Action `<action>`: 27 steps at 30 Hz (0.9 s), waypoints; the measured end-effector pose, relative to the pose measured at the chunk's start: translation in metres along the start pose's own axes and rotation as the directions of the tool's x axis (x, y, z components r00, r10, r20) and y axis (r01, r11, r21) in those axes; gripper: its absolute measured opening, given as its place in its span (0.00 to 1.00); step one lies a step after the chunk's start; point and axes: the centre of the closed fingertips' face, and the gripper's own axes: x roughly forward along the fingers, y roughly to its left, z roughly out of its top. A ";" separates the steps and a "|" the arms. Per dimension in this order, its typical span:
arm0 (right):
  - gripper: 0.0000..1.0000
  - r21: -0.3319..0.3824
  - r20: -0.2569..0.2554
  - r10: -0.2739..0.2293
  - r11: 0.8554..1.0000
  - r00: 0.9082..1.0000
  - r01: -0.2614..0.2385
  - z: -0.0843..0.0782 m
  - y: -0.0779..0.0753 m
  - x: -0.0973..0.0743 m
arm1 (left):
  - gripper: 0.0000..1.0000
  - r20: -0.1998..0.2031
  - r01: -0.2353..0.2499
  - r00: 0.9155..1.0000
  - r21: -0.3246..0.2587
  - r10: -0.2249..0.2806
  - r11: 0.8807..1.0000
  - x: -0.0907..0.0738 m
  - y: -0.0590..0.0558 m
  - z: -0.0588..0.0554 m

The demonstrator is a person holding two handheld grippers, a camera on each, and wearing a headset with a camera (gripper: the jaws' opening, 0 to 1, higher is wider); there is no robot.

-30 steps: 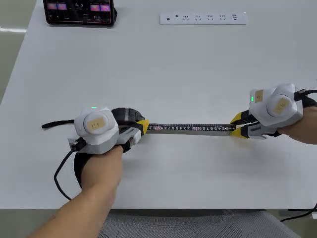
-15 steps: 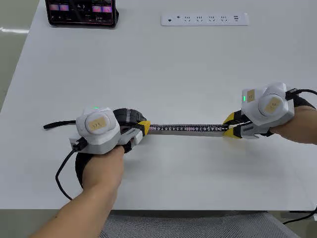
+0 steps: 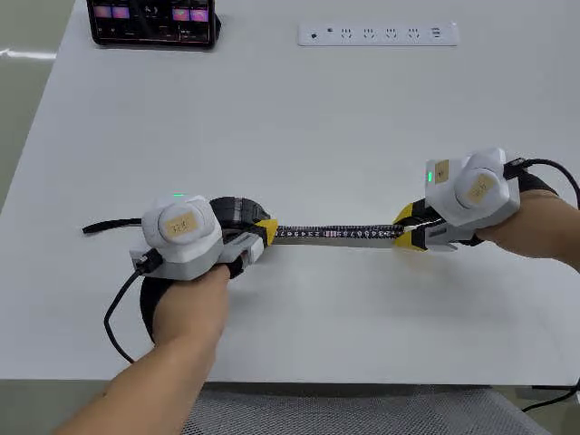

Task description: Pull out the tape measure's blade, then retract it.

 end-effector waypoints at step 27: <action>0.10 -0.022 0.016 0.018 1.000 1.000 -0.018 0.021 0.000 0.012 | 0.59 -0.006 0.009 1.000 -0.012 -0.009 1.000 -0.003 -0.001 0.000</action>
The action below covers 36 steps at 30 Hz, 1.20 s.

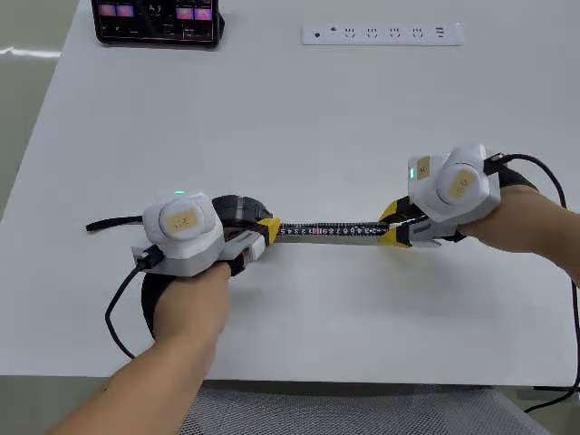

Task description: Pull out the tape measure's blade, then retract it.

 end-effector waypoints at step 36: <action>0.10 0.010 0.047 0.030 0.999 0.998 -0.030 0.033 0.003 0.024 | 0.58 -0.003 0.024 1.000 -0.032 -0.024 0.999 -0.001 0.001 0.000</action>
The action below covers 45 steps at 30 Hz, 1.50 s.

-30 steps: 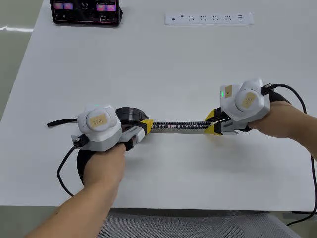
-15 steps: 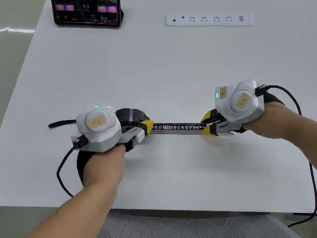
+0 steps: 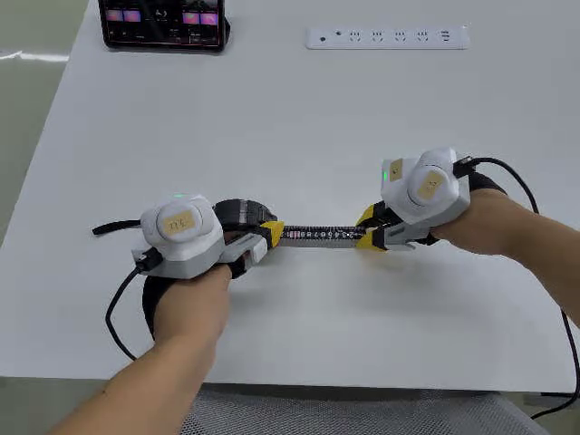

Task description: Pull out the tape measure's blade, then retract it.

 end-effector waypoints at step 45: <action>0.10 -0.012 0.067 0.028 1.000 0.997 -0.027 0.053 0.002 0.041 | 0.59 0.004 0.020 1.000 -0.019 -0.020 1.000 0.000 0.001 0.001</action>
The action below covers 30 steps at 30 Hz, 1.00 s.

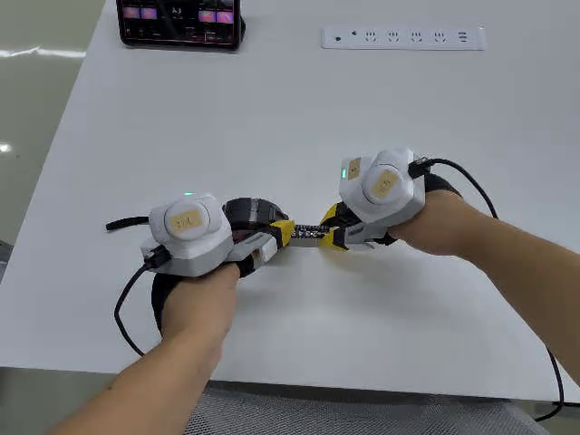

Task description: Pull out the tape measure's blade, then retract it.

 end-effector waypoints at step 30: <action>0.11 -0.017 0.037 0.009 1.000 0.999 -0.008 0.027 0.001 0.021 | 0.59 0.004 -0.002 1.000 -0.012 0.002 1.000 0.004 0.003 0.000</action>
